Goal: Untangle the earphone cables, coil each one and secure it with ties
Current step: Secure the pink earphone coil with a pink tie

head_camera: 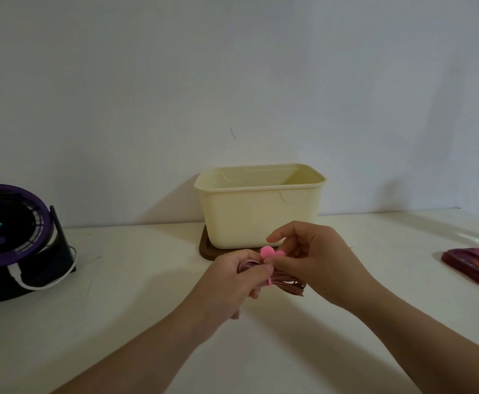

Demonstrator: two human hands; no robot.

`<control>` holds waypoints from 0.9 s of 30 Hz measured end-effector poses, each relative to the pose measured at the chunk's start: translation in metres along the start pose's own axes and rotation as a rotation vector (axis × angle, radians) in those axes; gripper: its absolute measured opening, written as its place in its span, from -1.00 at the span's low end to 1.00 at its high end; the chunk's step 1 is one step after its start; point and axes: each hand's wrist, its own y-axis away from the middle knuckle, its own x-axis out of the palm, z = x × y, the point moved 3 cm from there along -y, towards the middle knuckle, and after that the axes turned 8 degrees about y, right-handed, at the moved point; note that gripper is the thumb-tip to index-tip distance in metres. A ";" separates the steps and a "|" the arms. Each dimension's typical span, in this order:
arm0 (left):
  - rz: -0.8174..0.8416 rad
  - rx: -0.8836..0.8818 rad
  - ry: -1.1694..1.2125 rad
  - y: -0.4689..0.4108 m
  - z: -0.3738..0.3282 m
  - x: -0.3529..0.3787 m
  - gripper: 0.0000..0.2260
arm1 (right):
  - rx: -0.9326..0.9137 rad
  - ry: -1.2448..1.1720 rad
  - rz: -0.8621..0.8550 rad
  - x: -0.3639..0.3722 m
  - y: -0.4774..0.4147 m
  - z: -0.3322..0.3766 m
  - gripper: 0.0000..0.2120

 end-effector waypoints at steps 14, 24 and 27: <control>-0.140 -0.342 0.496 -0.001 0.009 -0.001 -0.79 | -0.170 0.052 -0.022 0.003 0.006 0.010 -0.81; -0.139 -0.148 0.365 -0.004 0.006 -0.004 -0.86 | -0.154 0.058 -0.006 0.005 0.006 0.011 -0.83; -0.165 -0.077 0.254 -0.001 0.002 -0.003 -0.88 | -0.107 0.014 -0.020 0.004 0.005 0.010 -0.83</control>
